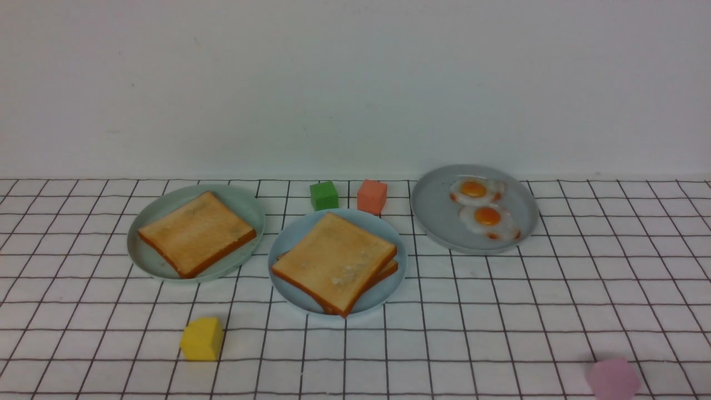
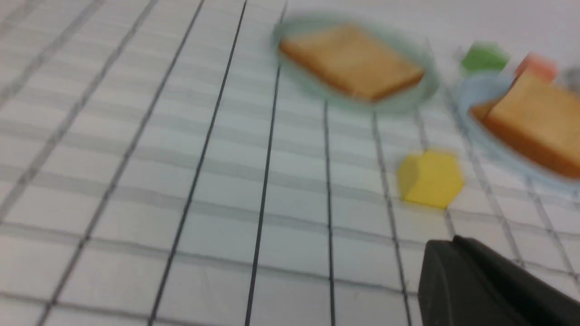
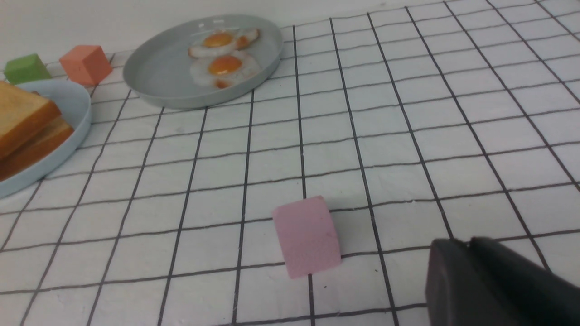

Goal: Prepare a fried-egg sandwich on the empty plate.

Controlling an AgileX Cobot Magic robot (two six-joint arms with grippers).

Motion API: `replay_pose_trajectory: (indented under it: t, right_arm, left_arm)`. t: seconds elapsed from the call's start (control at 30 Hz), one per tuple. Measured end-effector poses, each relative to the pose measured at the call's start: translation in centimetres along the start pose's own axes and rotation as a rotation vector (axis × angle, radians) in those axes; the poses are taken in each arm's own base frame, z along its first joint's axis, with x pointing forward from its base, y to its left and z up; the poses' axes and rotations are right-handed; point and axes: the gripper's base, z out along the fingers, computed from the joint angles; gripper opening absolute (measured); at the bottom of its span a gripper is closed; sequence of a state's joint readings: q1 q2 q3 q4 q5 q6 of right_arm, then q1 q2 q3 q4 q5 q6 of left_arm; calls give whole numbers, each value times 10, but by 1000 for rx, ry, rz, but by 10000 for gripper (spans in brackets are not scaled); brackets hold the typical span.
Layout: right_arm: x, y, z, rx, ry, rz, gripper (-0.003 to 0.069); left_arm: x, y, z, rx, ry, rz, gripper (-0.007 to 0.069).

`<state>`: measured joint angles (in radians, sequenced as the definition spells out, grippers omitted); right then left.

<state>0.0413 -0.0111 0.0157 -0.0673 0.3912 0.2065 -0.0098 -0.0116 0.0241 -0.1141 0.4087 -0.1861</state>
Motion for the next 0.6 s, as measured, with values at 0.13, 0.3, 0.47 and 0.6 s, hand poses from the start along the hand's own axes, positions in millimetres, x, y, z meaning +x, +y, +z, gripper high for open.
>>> replay_pose_trajectory:
  t: [0.13,0.3,0.47,0.6]
  right_arm:
    - [0,0,0,0,0,0,78]
    - [0,0,0,0,0,0,83]
    - [0,0,0,0,0,0,83]
    - [0,0,0,0,0,0,85]
  left_arm:
    - [0,0,1,3,-7,-11,-13]
    - [0,0,1,4,-13,-12,-13]
    - [-1,0,1,5,-19,-12,-13]
    - [-1,0,1,6,-20,-13,-13]
